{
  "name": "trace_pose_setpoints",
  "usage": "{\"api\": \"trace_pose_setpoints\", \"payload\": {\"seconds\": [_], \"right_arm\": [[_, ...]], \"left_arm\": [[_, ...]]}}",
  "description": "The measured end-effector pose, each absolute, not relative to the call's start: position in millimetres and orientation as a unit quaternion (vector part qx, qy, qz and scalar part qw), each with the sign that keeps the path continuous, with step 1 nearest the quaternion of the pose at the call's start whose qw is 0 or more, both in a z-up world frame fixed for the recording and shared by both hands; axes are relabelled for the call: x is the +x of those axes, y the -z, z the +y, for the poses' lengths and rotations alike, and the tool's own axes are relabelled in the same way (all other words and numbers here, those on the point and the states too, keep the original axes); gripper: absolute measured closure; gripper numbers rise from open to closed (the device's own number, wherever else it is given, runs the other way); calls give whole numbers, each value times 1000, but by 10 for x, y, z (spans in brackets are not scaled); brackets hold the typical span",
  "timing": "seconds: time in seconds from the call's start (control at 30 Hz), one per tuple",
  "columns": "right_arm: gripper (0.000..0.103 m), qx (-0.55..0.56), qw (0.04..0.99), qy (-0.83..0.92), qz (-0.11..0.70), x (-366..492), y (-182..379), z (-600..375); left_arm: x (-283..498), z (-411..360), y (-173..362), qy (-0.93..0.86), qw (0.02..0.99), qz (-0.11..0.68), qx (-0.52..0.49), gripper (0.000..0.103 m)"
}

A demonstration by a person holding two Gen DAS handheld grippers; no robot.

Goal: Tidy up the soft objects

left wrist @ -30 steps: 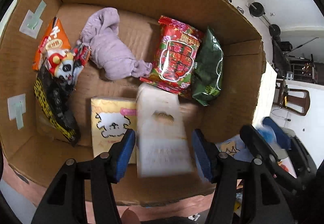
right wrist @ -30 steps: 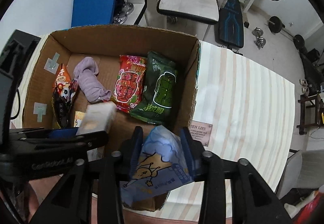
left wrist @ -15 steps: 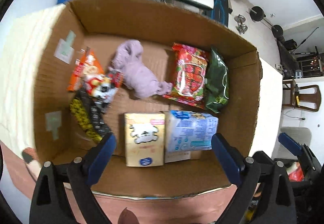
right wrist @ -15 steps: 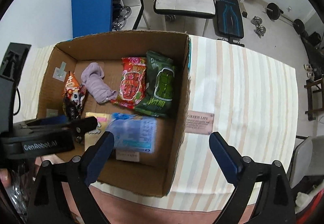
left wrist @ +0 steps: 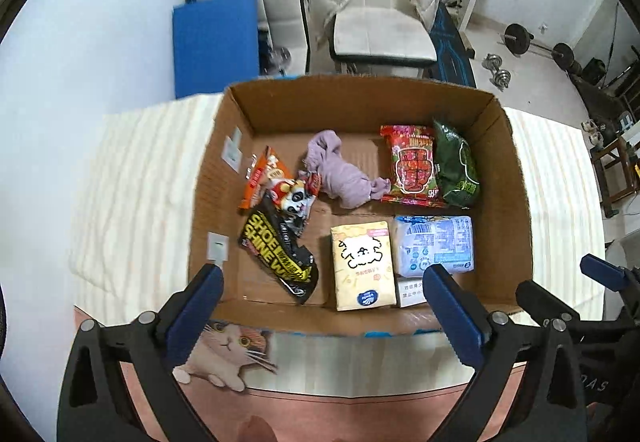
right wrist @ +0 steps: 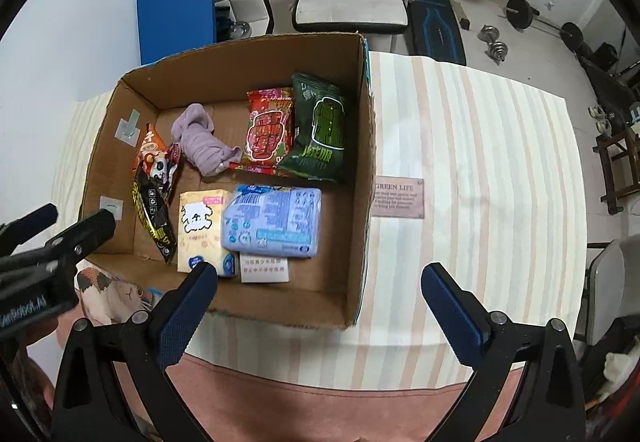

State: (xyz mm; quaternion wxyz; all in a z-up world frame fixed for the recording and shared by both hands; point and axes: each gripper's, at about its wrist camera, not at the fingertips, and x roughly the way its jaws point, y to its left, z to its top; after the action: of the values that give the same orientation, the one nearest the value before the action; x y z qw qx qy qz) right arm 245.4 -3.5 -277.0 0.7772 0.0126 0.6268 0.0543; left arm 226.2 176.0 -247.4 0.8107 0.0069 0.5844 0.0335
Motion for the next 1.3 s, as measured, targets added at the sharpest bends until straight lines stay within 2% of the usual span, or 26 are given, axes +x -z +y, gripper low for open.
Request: {"api": "trace_pose_setpoints", "payload": {"seconds": [0.43,0.93,1.3], "right_arm": [[0,27,801,-47,597,2220,2371,-85],[0,50,874,-42,482,1161,787,-413],[0,13,891,-29,452,571,138,-415]], "left_arm": [[2051,1758,2166,-32,825,564,4,1],[1057,1505,806,-30,879,477,8,1],[696,1477,465,-35,885,464,4,1]]}}
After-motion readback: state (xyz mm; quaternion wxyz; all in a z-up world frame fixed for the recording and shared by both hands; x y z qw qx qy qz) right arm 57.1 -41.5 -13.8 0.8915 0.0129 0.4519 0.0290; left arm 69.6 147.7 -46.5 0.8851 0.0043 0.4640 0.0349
